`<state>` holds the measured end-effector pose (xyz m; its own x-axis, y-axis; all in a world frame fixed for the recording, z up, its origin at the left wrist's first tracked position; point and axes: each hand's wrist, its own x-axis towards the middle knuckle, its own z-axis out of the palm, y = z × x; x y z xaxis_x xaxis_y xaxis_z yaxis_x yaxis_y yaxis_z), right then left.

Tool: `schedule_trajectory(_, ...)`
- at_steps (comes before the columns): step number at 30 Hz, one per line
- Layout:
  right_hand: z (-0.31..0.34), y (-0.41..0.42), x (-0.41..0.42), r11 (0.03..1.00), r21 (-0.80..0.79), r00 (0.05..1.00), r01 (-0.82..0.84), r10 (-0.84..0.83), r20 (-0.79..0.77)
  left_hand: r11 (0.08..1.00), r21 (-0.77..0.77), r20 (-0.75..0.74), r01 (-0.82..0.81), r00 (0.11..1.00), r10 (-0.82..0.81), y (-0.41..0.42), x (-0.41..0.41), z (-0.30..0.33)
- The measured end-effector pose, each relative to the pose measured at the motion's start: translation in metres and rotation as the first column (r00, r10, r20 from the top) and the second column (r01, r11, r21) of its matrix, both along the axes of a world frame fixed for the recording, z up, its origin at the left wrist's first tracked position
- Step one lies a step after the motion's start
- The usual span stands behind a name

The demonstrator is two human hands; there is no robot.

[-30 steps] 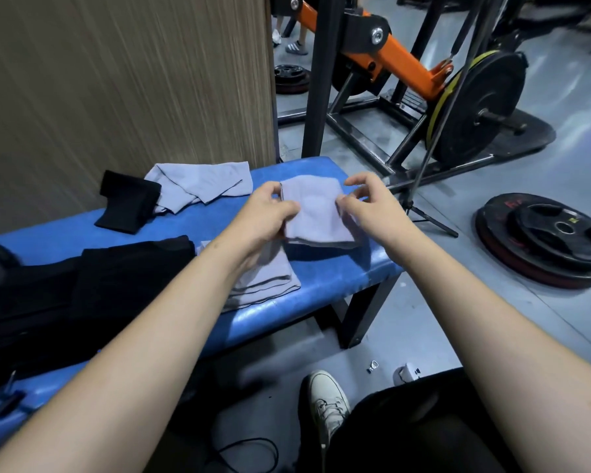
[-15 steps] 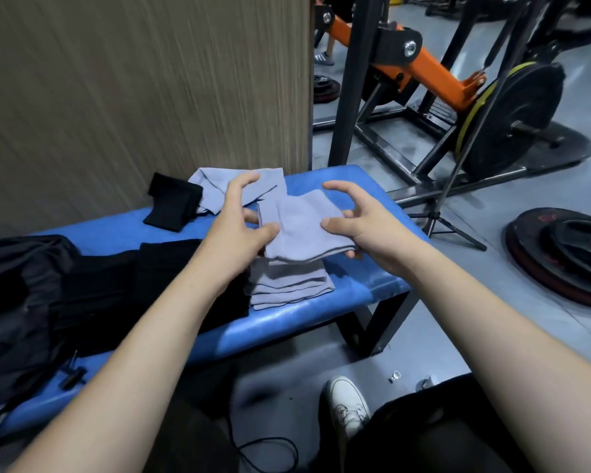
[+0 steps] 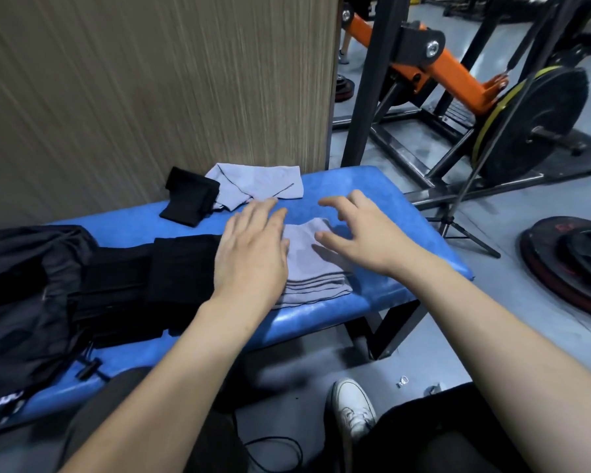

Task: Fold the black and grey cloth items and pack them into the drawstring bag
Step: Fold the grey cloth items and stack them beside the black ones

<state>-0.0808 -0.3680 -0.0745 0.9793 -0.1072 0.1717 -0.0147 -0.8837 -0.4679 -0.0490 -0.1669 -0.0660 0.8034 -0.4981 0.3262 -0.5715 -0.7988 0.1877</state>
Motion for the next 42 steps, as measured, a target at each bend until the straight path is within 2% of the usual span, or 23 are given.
schedule_trajectory(2, -0.002, 0.002, 0.002, 0.991, -0.054, 0.992, -0.124, 0.126, 0.032, 0.981, 0.192, -0.052, -0.009, 0.998, 0.019, -0.002, 0.000, -0.004)
schedule_trajectory(5, -0.014, 0.008, 0.004, 0.969, -0.124, 0.968, -0.214, 0.194, -0.162, 0.909, 0.417, -0.166, 0.008, 0.984, 0.068, -0.001, 0.001, -0.014)
schedule_trajectory(7, -0.024, 0.010, 0.005, 0.962, -0.135, 0.930, -0.238, 0.186, -0.316, 0.877, 0.481, -0.190, 0.014, 0.978, 0.089, 0.000, 0.003, -0.017)
schedule_trajectory(10, -0.027, 0.011, 0.007, 0.965, -0.118, 0.914, -0.235, 0.178, -0.365, 0.854, 0.519, -0.184, 0.015, 0.978, 0.094, 0.000, 0.003, -0.018)
schedule_trajectory(14, -0.015, 0.011, 0.007, 0.981, -0.028, 0.928, -0.194, 0.174, -0.331, 0.889, 0.455, -0.222, 0.040, 0.973, 0.070, 0.000, 0.003, -0.014)
schedule_trajectory(18, 0.010, 0.011, 0.017, 0.983, 0.151, 0.967, -0.109, 0.140, -0.212, 0.983, 0.180, -0.253, 0.042, 0.968, 0.005, 0.012, 0.014, 0.011)
schedule_trajectory(20, 0.024, 0.018, 0.030, 0.965, 0.242, 0.981, -0.096, 0.133, -0.140, 0.999, 0.040, -0.310, 0.013, 0.951, 0.000, 0.027, 0.025, 0.026)
schedule_trajectory(22, 0.034, 0.031, 0.047, 0.938, 0.332, 0.986, -0.095, 0.135, -0.100, 0.997, -0.056, -0.405, -0.049, 0.914, 0.022, 0.048, 0.044, 0.043)
schedule_trajectory(24, 0.038, 0.050, 0.072, 0.928, 0.361, 0.985, -0.092, 0.138, -0.103, 0.988, -0.083, -0.454, -0.129, 0.888, 0.078, 0.072, 0.067, 0.060)
schedule_trajectory(26, 0.039, 0.071, 0.102, 0.945, 0.307, 0.977, -0.109, 0.158, -0.142, 0.978, -0.027, -0.454, -0.206, 0.874, 0.172, 0.093, 0.098, 0.068)
schedule_trajectory(29, 0.038, 0.097, 0.147, 0.977, 0.126, 0.951, -0.174, 0.199, -0.235, 0.956, 0.031, -0.470, -0.291, 0.840, 0.270, 0.114, 0.148, 0.058)
schedule_trajectory(33, 0.032, 0.120, 0.192, 0.980, -0.031, 0.953, -0.198, 0.185, -0.240, 0.930, 0.042, -0.609, -0.365, 0.728, 0.313, 0.122, 0.196, 0.034)
schedule_trajectory(35, 0.024, 0.126, 0.211, 0.981, -0.044, 0.951, -0.190, 0.173, -0.257, 0.926, 0.076, -0.633, -0.371, 0.699, 0.332, 0.119, 0.211, 0.023)
schedule_trajectory(38, 0.012, 0.134, 0.229, 0.982, -0.056, 0.952, -0.179, 0.158, -0.263, 0.922, 0.125, -0.605, -0.367, 0.708, 0.364, 0.114, 0.224, 0.010)
schedule_trajectory(42, 0.002, 0.142, 0.236, 0.982, -0.045, 0.955, -0.186, 0.170, -0.242, 0.921, -0.003, -0.657, -0.390, 0.695, 0.292, 0.105, 0.227, -0.002)
